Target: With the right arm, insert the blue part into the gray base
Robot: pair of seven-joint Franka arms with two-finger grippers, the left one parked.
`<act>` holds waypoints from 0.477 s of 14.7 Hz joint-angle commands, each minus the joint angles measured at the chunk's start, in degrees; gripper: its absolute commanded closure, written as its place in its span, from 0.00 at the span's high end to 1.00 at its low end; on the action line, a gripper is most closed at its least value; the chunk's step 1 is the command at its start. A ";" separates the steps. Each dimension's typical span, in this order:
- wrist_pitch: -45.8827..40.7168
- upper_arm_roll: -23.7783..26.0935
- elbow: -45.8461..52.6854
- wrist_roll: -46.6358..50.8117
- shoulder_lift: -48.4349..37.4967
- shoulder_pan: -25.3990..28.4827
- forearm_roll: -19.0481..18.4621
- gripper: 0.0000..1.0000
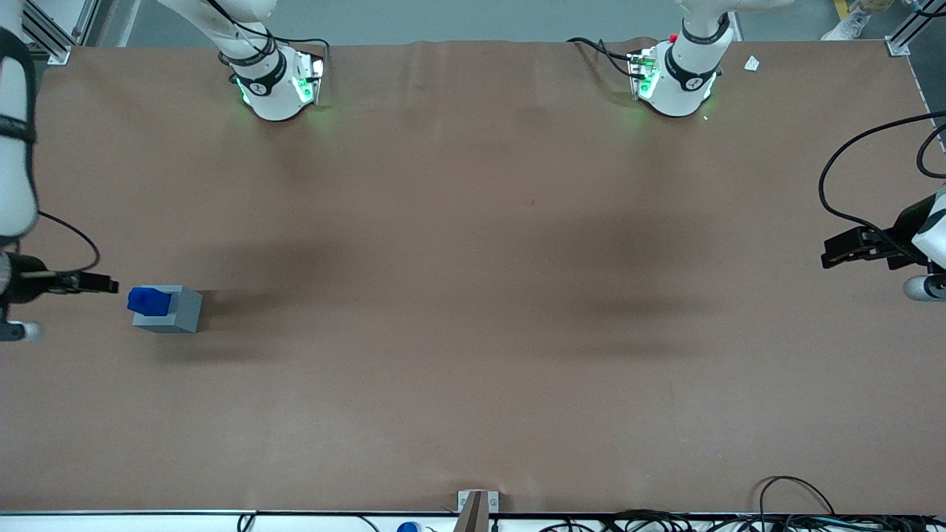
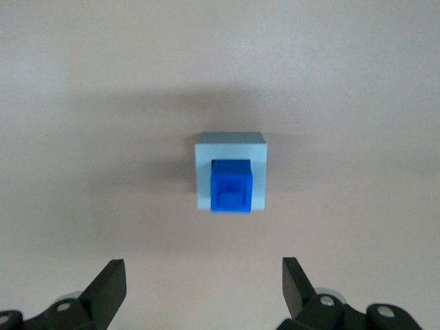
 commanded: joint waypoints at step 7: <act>-8.07 0.29 -3.95 0.87 -16.89 3.15 3.21 1.00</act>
